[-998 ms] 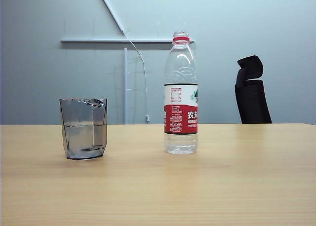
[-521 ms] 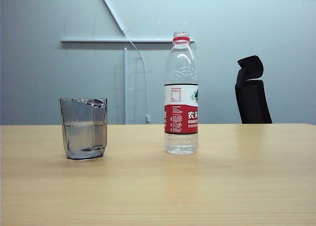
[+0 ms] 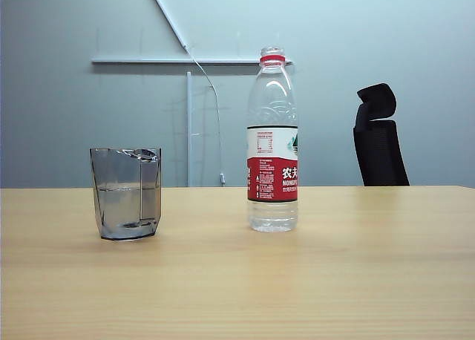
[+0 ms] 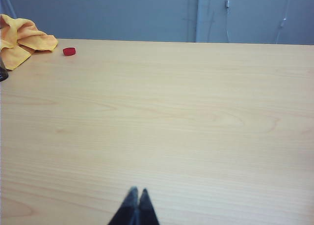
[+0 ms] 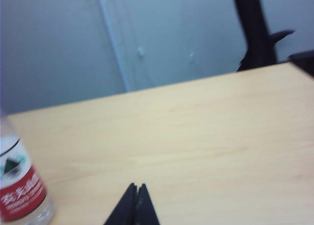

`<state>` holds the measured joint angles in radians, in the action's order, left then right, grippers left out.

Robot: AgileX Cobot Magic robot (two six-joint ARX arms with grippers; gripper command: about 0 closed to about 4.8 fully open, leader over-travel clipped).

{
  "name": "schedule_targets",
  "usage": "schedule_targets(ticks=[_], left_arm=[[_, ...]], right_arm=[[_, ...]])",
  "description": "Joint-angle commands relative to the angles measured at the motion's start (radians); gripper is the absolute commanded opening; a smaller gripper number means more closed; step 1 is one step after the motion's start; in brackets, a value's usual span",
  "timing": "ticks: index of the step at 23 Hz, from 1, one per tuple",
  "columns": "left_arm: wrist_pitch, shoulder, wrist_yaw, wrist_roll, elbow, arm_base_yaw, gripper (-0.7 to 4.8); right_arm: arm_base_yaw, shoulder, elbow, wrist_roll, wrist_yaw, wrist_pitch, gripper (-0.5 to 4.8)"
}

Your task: Pick up the mineral water bottle on the table and pour water into the mug until it's half full.

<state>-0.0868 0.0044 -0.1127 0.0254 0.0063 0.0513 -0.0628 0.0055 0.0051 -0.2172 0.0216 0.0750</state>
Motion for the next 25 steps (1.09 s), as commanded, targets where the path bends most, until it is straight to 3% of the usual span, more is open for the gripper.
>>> schedule_targets(ticks=[1,11,25], left_arm=[[0.013,0.002,0.004,-0.003,0.003,0.000,-0.02],[0.013,0.002,0.004,-0.003,0.003,0.000,-0.02],[0.013,0.002,0.004,-0.003,0.003,0.000,-0.02]], right_arm=[[0.003,-0.006,-0.005,0.049,0.002,0.004,-0.07],[-0.013,-0.006,-0.005,0.175,0.003,0.003,-0.07],[-0.011,-0.006,-0.005,0.177,0.005,0.003,-0.07]])
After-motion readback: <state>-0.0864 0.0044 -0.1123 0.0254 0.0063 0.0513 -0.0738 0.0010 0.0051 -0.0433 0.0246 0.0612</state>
